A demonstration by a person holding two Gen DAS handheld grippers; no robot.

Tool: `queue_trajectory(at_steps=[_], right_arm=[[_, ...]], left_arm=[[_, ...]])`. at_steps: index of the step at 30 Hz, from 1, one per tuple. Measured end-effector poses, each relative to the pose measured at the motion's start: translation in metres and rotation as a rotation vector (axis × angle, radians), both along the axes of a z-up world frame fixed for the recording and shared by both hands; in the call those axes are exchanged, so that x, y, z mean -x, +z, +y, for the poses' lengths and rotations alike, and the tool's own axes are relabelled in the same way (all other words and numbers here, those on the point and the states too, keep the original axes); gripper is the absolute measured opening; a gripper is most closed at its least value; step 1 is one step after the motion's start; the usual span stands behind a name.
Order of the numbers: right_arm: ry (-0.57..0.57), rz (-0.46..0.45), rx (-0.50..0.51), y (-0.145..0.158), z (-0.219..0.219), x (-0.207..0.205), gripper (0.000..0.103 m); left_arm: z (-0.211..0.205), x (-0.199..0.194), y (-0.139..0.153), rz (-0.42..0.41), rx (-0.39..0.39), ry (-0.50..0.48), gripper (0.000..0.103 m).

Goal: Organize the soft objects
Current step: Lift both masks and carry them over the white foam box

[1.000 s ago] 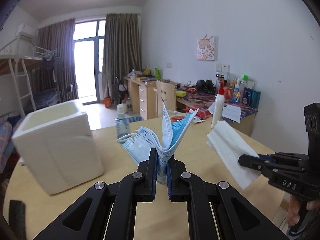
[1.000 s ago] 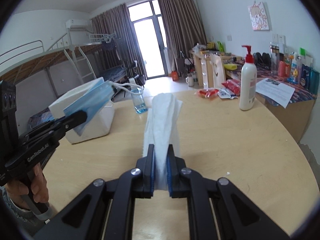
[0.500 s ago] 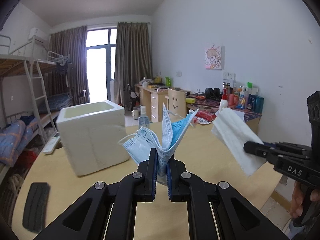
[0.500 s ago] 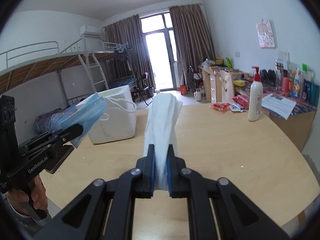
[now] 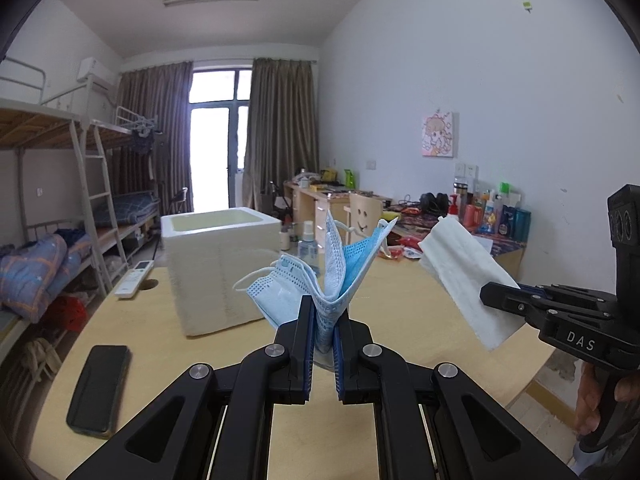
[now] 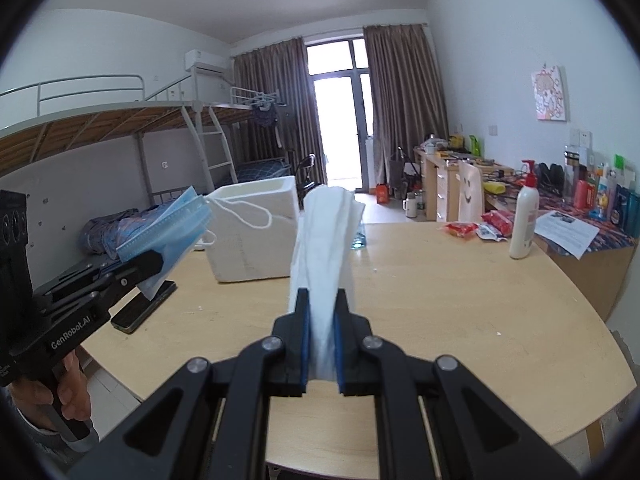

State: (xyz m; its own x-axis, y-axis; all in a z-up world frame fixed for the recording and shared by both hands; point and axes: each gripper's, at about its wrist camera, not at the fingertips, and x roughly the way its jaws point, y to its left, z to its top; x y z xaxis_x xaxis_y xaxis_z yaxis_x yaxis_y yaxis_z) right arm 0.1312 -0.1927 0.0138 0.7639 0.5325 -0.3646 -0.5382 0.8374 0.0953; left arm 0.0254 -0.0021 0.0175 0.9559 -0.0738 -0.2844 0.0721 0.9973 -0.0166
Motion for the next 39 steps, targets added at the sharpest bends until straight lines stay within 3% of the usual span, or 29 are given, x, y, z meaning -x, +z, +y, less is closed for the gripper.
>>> queue_trajectory(at_steps=[23, 39], right_arm=[[0.179, -0.008, 0.048, -0.009, 0.069, 0.008, 0.013], [0.188, 0.032, 0.046, -0.01, 0.074, -0.021, 0.013]], left_arm=[[0.068, 0.028, -0.011, 0.015, 0.03, 0.188, 0.009], [0.075, -0.002, -0.015, 0.058, 0.035, 0.216, 0.009]])
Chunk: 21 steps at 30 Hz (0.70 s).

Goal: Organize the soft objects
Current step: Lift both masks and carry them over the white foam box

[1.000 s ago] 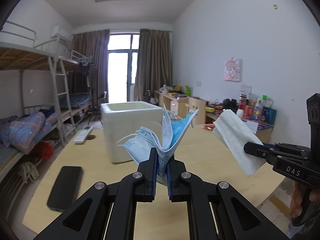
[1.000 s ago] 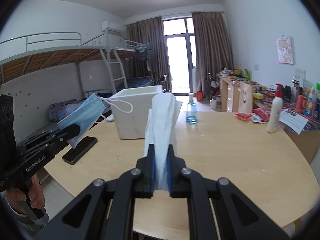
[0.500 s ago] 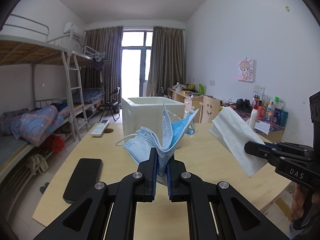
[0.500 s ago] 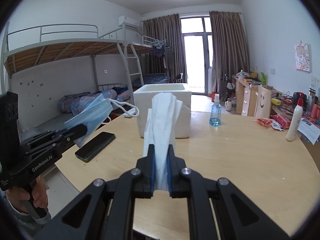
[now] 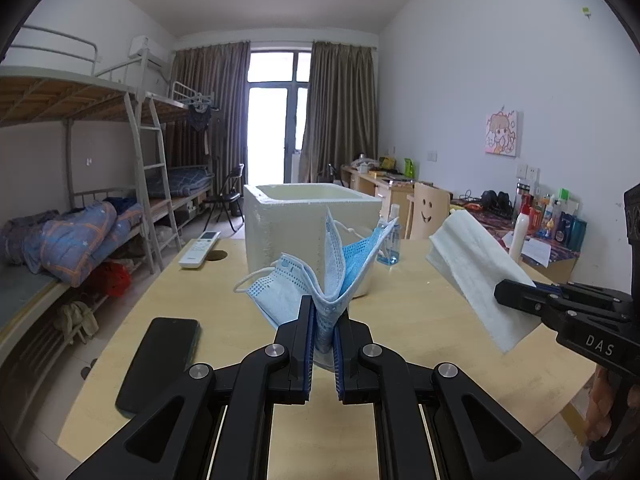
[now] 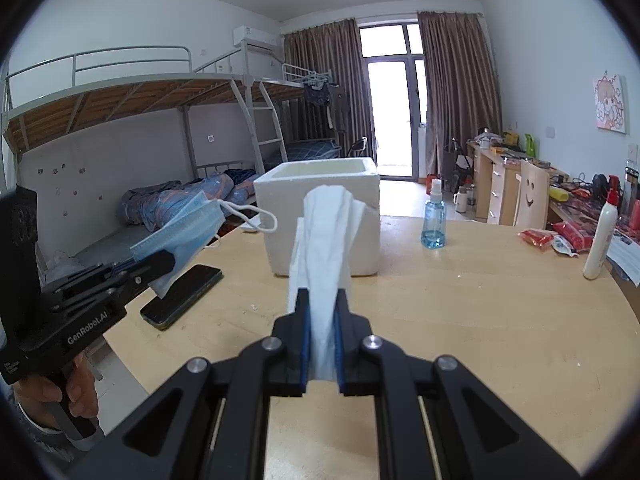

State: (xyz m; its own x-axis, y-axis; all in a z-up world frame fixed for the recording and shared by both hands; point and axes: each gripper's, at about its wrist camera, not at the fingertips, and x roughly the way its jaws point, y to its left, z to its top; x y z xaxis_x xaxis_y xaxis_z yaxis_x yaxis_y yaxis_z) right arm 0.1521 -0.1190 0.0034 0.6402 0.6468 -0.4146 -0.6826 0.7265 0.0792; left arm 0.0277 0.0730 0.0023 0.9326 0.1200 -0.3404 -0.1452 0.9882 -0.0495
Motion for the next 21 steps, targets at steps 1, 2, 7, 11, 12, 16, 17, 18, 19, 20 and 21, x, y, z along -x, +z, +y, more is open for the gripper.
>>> queue_trajectory(at_steps=[1, 2, 7, 11, 12, 16, 17, 18, 19, 20, 21], right_arm=[[0.0, 0.002, -0.002, 0.001, 0.0, -0.003, 0.013], [0.0, 0.005, -0.003, 0.002, 0.0, -0.005, 0.013], [0.006, 0.017, -0.004, 0.004, 0.006, -0.017, 0.013], [0.015, 0.023, -0.003, 0.006, 0.011, -0.028, 0.013], [0.017, 0.021, -0.001, 0.007, 0.013, -0.03, 0.013], [0.024, 0.016, 0.002, 0.009, 0.017, -0.037, 0.013], [0.024, 0.016, 0.003, 0.01, 0.018, -0.039, 0.013], [0.024, 0.017, 0.003, 0.01, 0.019, -0.041, 0.013], [0.025, 0.017, 0.003, 0.012, 0.02, -0.042, 0.013], [0.027, 0.018, 0.002, 0.012, 0.021, -0.043, 0.013], [0.029, 0.022, 0.002, 0.014, 0.022, -0.045, 0.013]], left_arm=[[0.0, -0.003, 0.001, 0.003, -0.001, -0.001, 0.009], [-0.001, -0.005, 0.001, 0.007, -0.003, -0.004, 0.009], [0.001, -0.016, 0.004, 0.015, -0.007, 0.0, 0.009], [0.005, -0.026, 0.007, 0.019, -0.008, 0.012, 0.009], [0.005, -0.028, 0.007, 0.02, -0.007, 0.014, 0.009], [0.01, -0.037, 0.009, 0.022, -0.007, 0.024, 0.009], [0.012, -0.039, 0.009, 0.022, -0.005, 0.026, 0.009], [0.012, -0.041, 0.011, 0.022, -0.004, 0.027, 0.009], [0.013, -0.043, 0.012, 0.02, -0.006, 0.026, 0.009], [0.012, -0.043, 0.012, 0.019, -0.01, 0.026, 0.009], [0.014, -0.045, 0.014, 0.015, -0.012, 0.027, 0.009]])
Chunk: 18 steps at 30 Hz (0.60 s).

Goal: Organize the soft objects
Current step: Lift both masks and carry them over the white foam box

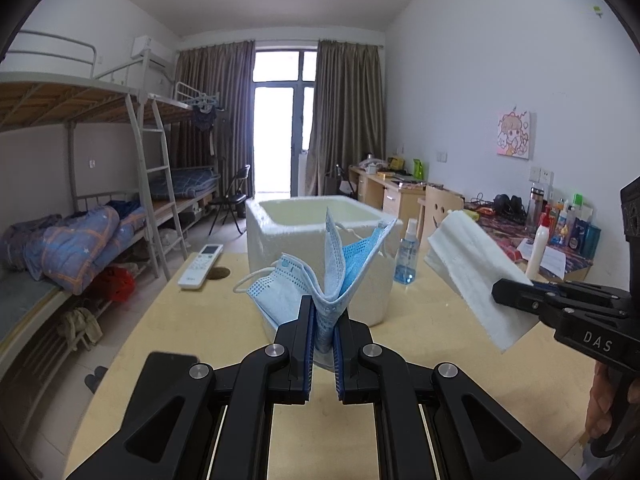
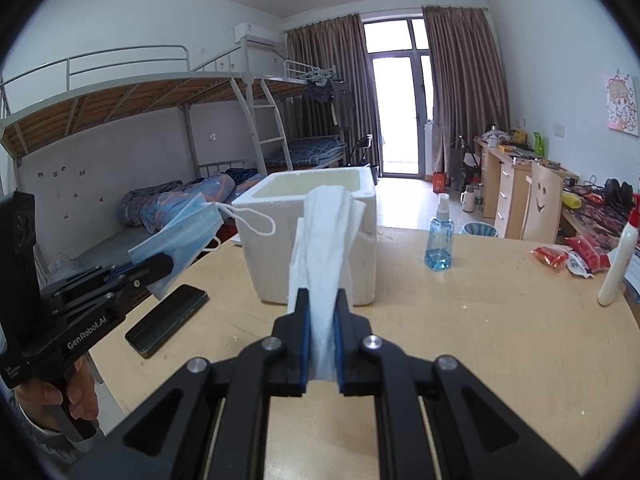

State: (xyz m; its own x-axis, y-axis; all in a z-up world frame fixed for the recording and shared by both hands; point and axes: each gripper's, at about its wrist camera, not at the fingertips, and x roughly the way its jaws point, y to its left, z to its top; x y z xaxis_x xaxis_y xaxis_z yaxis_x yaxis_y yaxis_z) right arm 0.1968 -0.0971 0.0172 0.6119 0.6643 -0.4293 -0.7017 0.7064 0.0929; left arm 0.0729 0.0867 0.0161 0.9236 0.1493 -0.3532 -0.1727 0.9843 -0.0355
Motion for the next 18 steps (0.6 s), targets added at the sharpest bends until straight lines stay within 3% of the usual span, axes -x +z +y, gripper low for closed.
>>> queue_trajectory(at_steps=[18], right_arm=[[0.039, -0.063, -0.025, 0.051, 0.021, -0.023, 0.013]], left_arm=[[0.006, -0.024, 0.056, -0.089, -0.043, -0.005, 0.009]])
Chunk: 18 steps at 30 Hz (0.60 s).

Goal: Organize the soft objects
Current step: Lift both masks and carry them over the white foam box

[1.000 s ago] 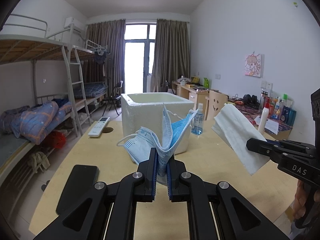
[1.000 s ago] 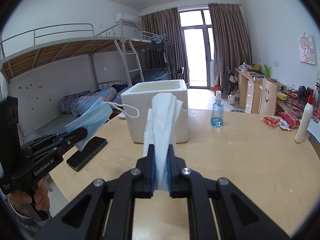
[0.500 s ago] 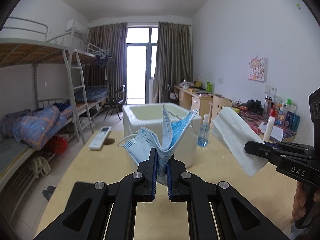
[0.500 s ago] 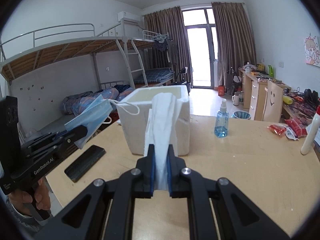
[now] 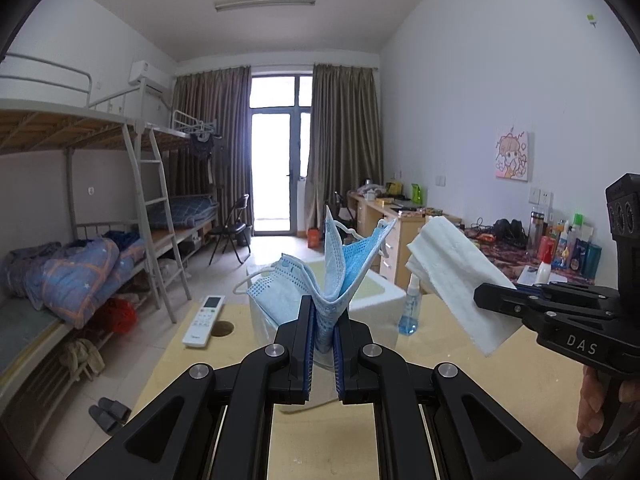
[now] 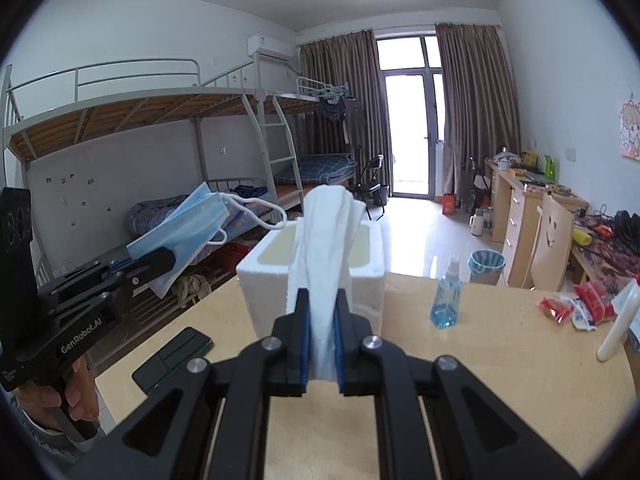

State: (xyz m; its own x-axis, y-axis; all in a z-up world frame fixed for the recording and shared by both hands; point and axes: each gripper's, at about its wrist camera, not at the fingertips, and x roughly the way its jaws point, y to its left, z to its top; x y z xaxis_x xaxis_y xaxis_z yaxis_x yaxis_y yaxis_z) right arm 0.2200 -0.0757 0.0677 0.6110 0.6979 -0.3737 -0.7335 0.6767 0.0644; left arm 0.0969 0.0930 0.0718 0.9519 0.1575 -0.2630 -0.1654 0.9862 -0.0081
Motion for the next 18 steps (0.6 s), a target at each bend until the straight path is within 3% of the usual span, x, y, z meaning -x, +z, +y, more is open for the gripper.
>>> queue_trajectory(at_steps=[18], right_arm=[[0.027, 0.003, 0.038, 0.014, 0.037, -0.037, 0.013]], left_arm=[[0.024, -0.051, 0.013, 0.031, 0.01, -0.002, 0.009]])
